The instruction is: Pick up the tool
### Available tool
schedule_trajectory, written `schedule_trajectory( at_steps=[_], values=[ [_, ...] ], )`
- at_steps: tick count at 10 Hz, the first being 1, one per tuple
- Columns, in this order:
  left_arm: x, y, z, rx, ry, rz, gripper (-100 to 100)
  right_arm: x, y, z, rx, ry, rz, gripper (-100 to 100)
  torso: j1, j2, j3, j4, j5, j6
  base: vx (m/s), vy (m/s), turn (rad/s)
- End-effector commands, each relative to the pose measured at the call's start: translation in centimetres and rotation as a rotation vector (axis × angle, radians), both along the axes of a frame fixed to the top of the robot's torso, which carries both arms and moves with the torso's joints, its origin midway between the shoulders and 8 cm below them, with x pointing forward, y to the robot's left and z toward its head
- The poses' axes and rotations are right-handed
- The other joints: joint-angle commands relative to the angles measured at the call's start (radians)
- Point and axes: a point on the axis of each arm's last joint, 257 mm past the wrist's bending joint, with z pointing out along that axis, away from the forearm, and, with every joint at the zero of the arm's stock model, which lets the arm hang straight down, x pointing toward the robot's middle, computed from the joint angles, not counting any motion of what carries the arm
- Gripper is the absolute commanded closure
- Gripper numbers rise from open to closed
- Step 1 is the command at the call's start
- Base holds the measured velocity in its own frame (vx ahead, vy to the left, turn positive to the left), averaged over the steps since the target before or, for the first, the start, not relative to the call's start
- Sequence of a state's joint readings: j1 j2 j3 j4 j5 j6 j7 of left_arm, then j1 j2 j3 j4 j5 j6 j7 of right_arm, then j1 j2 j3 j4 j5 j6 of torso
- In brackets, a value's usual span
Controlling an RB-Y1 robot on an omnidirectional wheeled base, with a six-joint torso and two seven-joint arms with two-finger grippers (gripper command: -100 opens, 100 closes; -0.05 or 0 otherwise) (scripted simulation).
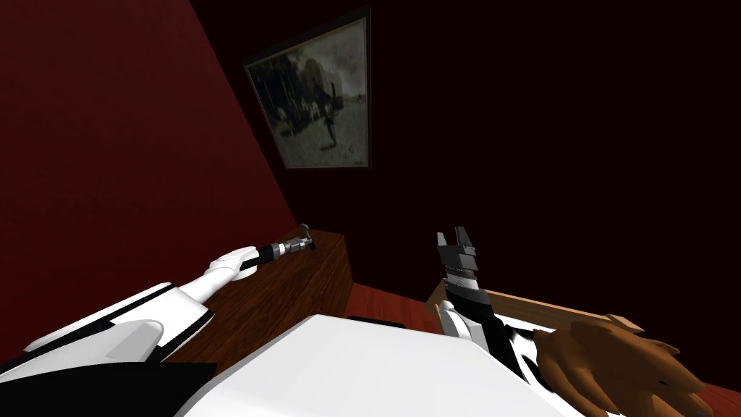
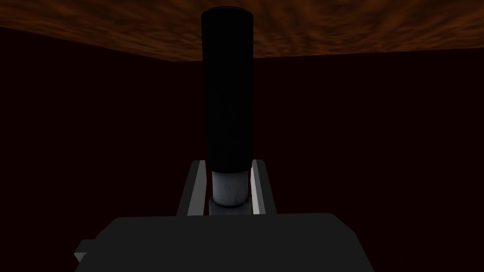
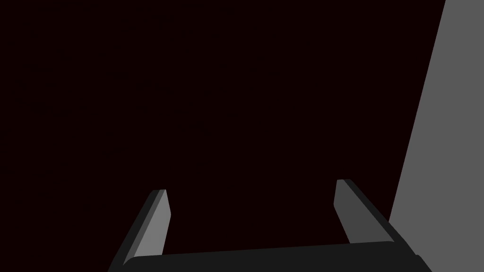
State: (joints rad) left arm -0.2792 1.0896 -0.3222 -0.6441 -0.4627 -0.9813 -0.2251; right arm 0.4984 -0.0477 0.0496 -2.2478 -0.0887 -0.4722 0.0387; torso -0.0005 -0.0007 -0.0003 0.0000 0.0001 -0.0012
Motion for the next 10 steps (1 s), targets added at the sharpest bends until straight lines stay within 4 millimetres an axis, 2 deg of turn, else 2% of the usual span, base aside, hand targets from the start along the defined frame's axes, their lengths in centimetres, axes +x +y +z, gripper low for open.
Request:
schedule_trajectory(
  at_steps=[1, 3, 4, 5, 6, 9, 10],
  values=[
    [0.0, 0.0, 0.0, 0.000, 0.000, 0.000, 100, 0.0, 0.0, 0.0, 0.000, 0.000, 0.000, 0, 0.000, 0.000, 0.000, 0.000, 0.000, 0.000, 0.000, 0.000, 0.000],
    [0.0, 0.0, 0.0, 0.001, 0.000, 0.001, 100, 0.0, 0.0, 0.0, 0.000, 0.000, 0.000, 0, -0.001, 0.000, 0.000, 0.000, 0.000, 0.000, 0.000, 0.000, 0.000],
    [0.0, 0.1, 0.0, 0.001, 0.000, 0.001, 0, 0.0, 0.0, 0.0, 0.000, 0.000, 0.000, 0, -0.001, 0.000, 0.000, 0.000, 0.000, 0.000, 0.000, 0.000, 0.000],
    [-0.5, -0.1, 0.2, -0.012, -0.017, 0.004, 100, 0.0, 0.0, 0.0, 0.000, 0.000, 0.000, 0, -0.001, 0.000, 0.000, 0.000, 0.000, 0.001, 0.049, 0.002, -0.038],
    [-1.0, -0.3, -0.3, -0.015, -0.009, 0.000, 100, 0.0, 0.0, 0.0, 0.000, 0.000, 0.000, 0, -0.001, -0.002, -0.001, 0.000, 0.000, 0.001, 0.063, 0.005, -0.026],
    [-1.9, -0.7, 0.2, -0.031, -0.031, -0.007, 100, 0.0, 0.0, 0.0, 0.000, 0.000, 0.000, 0, -0.001, -0.004, -0.002, 0.000, 0.000, 0.002, 0.049, -0.003, -0.018],
    [-2.8, -0.3, -0.8, -0.031, -0.010, 0.001, 100, 0.0, 0.0, 0.0, 0.000, 0.000, 0.000, 0, -0.001, -0.004, -0.002, -0.001, 0.000, 0.002, 0.028, 0.003, -0.013]
  ],
)
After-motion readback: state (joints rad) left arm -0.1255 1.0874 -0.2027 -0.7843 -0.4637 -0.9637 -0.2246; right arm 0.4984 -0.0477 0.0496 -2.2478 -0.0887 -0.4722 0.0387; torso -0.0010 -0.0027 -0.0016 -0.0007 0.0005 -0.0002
